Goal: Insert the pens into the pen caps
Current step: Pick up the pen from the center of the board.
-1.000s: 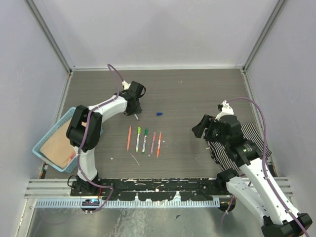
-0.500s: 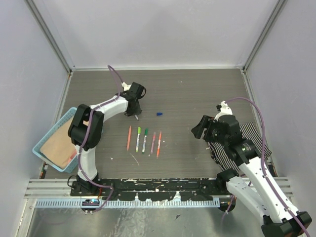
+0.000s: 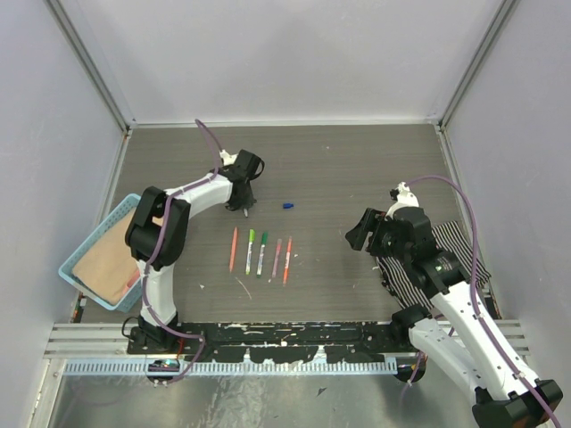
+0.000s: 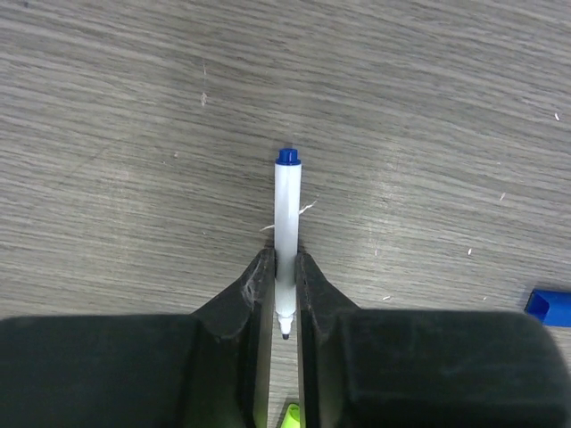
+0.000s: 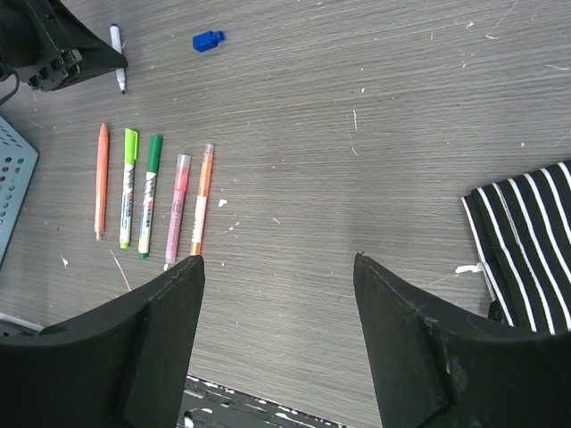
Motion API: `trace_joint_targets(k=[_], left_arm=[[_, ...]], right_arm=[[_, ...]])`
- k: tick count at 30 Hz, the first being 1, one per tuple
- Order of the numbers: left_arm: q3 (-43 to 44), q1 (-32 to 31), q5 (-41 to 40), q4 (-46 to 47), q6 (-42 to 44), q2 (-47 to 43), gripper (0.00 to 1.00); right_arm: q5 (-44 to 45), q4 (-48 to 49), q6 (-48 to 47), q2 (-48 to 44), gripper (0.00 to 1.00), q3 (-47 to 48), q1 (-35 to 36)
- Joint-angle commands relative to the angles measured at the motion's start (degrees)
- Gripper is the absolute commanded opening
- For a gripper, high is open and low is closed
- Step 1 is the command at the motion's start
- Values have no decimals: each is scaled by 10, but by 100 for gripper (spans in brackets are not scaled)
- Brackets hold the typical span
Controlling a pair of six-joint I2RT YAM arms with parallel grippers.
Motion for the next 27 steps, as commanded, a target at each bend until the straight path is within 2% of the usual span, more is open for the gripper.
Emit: trace_joint_targets(k=[1,7,13,27], left_arm=[[-12,2,-4,10,-2,11,16],[-21,1,-8,23,19,-19,7],[-33,-10,10,45,60,-79,6],[-81,-138,37,84,97,-217,0]], right_arm=[[-9,22,-5,3,73,4,-1],[-7,25,-1,1,73,6,-1],[-2,32,5,-8,73,15,-1],[-9,84,18,-15,73,8,-1]])
